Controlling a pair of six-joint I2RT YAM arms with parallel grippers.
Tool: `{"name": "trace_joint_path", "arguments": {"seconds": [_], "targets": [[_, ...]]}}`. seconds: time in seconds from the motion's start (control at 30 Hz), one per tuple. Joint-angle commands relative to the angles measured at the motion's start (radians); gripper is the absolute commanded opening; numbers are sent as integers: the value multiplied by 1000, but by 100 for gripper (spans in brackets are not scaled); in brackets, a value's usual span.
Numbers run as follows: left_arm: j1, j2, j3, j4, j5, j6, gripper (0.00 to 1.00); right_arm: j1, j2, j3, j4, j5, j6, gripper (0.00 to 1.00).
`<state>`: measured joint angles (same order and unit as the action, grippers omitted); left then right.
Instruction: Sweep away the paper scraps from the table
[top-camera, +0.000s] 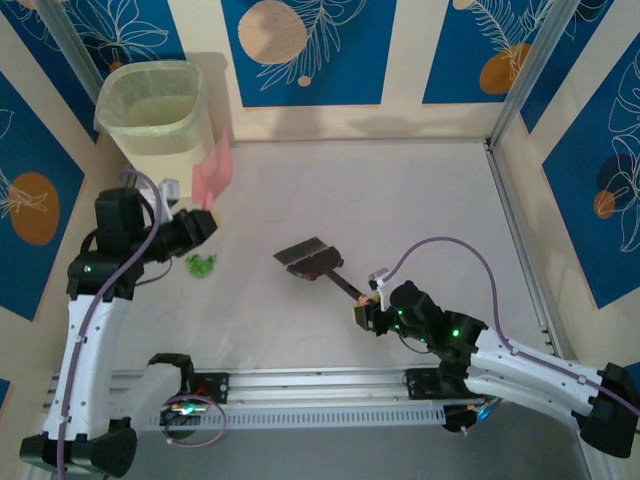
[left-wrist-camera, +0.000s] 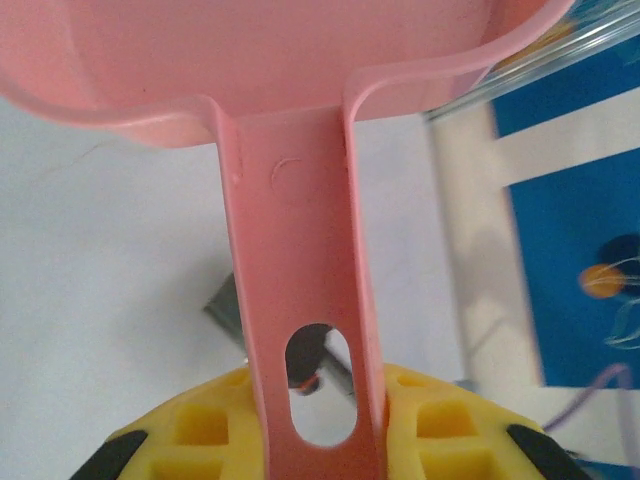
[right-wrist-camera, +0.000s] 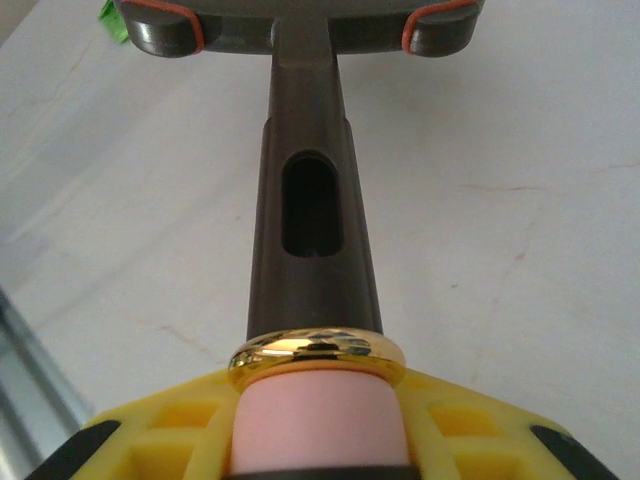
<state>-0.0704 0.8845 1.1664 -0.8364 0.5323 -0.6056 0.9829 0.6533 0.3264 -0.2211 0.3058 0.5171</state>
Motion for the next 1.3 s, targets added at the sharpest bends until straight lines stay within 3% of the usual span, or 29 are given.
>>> {"name": "trace_joint_path", "arguments": {"seconds": [0.0,0.27,0.67,1.0,1.27], "targets": [[-12,-68,-56,-125,-137,162,0,73,60,112,59,19,-37,0],[-12,-130,-212,-99,-289,211,0,219,438,390,78,123,-157,0],[-2,-173,-263,-89,-443,191,0,222,953,788,143,102,-302,0],[137,-150,-275,-60,-339,216,0,188,1210,969,128,100,-366,0],[166,-159,-281,-47,-303,221,0,163,1213,910,104,120,-345,0]]}}
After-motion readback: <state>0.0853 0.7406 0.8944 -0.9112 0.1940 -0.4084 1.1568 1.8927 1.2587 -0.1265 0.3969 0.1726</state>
